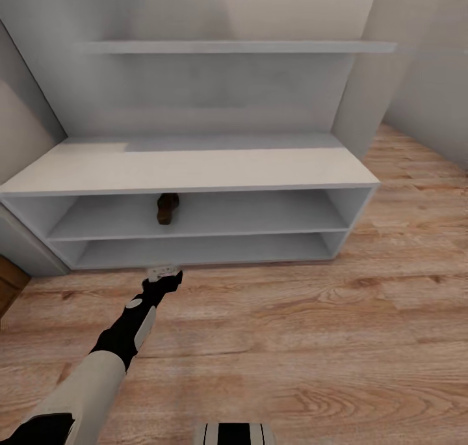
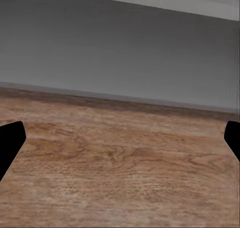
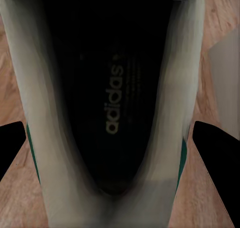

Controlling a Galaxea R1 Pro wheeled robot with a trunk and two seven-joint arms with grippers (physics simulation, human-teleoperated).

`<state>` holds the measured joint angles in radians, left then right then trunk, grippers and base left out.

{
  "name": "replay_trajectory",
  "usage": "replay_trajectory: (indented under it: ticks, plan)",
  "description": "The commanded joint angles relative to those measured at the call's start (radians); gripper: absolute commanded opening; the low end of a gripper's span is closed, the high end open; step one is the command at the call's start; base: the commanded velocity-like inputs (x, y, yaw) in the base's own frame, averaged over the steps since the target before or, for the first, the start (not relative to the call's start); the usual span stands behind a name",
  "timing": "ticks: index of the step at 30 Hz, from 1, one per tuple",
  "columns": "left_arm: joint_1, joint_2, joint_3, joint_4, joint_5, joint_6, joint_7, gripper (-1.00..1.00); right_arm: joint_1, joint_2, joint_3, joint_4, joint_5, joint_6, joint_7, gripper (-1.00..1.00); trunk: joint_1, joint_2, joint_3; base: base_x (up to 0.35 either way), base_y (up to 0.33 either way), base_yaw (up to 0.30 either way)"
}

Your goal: Pick up the two gym shoes and the two sandals from the corridor floor and place them onto the hallstand (shoe rack) in the corridor, making sure they are on the rack and not on the floor. Arrange them so the two gym shoes are next to each other and the two sandals are next to each other.

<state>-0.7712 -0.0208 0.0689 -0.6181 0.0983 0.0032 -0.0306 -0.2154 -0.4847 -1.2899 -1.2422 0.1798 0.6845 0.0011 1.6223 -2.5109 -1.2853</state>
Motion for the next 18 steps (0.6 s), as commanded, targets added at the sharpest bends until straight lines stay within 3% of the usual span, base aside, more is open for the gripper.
replay_trajectory:
  ticks: [1, 10, 14, 16, 18]
  plan:
    - [0.0, -0.001, 0.003, 0.0, 0.01, 0.001, -0.003, 1.0, -0.001, 0.0, 0.0, 0.0, 0.006, 0.004, 0.0, -1.0, -0.001, 0.0, -0.001, -0.279, -0.173, 0.0]
    - [0.0, -0.001, 0.003, 0.0, 0.011, 0.003, -0.003, 1.0, -0.001, 0.0, 0.0, 0.0, 0.007, 0.004, 0.0, -1.0, -0.001, 0.0, -0.001, -0.243, -0.209, 0.0]
    - [0.0, 0.0, 0.004, 0.0, 0.011, 0.003, -0.004, 1.0, -0.001, 0.0, 0.0, 0.0, 0.007, 0.005, 0.0, -1.0, -0.001, 0.0, -0.001, -0.105, -0.078, 0.0]
    - [0.0, 0.0, 0.004, 0.001, 0.012, 0.002, -0.013, 1.0, -0.001, 0.0, 0.0, 0.0, 0.007, 0.004, 0.0, -1.0, -0.001, 0.0, -0.001, -0.025, -0.018, 0.0]
    - [0.0, 0.001, 0.003, 0.003, 0.012, 0.002, -0.067, 1.0, -0.001, 0.0, 0.0, 0.0, 0.007, 0.004, 0.0, -1.0, -0.001, 0.0, -0.001, -0.011, -0.009, 0.0]
